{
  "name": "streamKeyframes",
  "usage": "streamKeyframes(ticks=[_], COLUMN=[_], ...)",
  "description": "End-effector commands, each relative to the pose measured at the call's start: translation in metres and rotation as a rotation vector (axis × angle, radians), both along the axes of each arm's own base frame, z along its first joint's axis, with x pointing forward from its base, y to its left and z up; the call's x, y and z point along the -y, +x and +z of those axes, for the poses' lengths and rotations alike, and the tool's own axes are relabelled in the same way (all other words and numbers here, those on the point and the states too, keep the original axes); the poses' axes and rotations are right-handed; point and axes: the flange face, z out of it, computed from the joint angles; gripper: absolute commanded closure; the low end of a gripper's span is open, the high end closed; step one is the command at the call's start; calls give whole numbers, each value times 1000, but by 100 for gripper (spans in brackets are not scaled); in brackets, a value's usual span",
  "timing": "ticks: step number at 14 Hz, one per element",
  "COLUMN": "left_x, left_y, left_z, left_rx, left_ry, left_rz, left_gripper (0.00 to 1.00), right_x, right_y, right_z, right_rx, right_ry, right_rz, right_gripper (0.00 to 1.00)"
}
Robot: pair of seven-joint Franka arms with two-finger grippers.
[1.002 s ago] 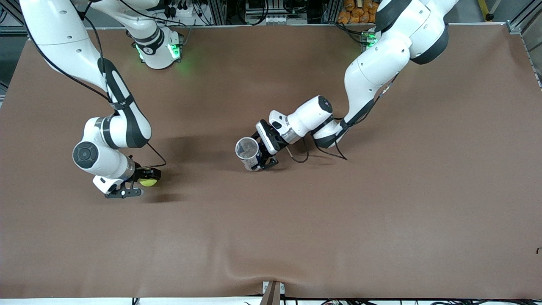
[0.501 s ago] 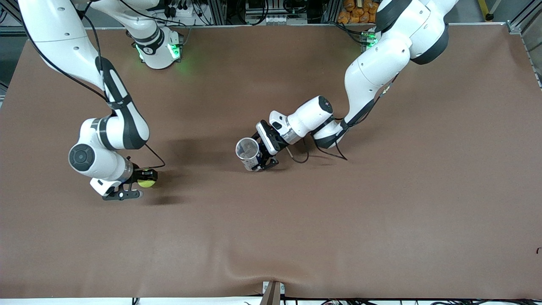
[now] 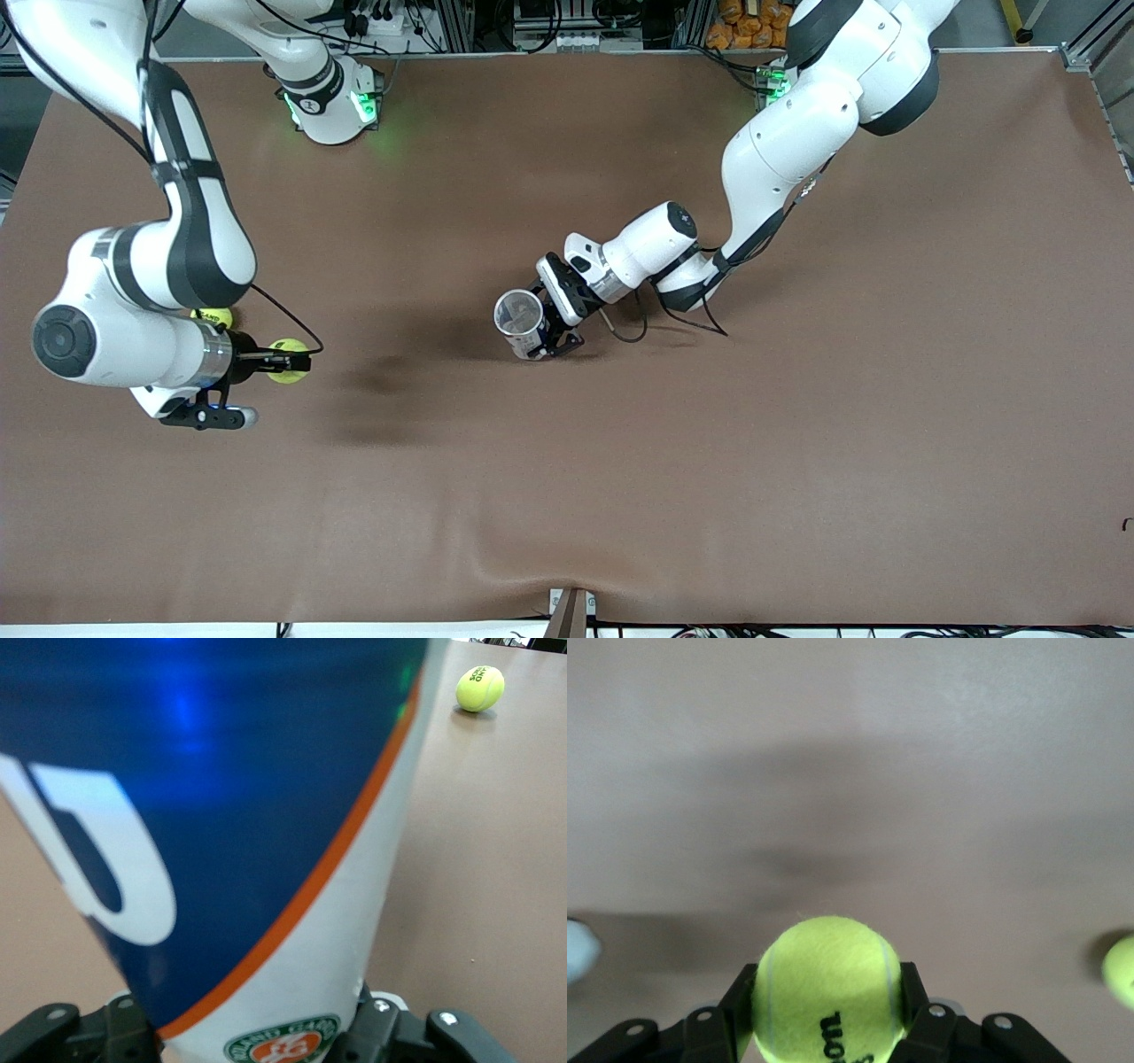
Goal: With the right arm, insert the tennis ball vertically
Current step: 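Carry the ball with the right gripper over the can opening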
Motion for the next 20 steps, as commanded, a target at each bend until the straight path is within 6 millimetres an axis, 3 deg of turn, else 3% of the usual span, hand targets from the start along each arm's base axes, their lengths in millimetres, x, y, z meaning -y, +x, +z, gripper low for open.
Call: streamKeyframes(ticks=[1,4,7,11,13,16,19,20], left_x=[1,1,2,3,4,5,5,6], left_y=[4,4,4,3,2,2,2,2], left_z=[1,1,2,1,1,2,1,2], left_rx=[-1,-1,1,-1,-3,-1,-2,0], left_ry=[-23,-23,-24,-23,-24,-26,-26,-27], left_rz=[19,19,18,16,16,16,17,16], left_gripper=[28,28,28,28,28,28,28,28], right_x=[-77,-155,-211,-283,-303,-302,-319,-314], right_y=[-2,-10,-17,-41,-55,-60,-72,-69], right_z=[28,55,66,45,41,44,36,34], right_rx=[-4,7,35,16,7,-31,-34,-39], right_ry=[-5,28,38,15,4,-16,-33,-33], right_rz=[-155,-306,-409,-457,-425,-457,-440,-450], right_gripper=[84,85,86,87,87,87,85,84])
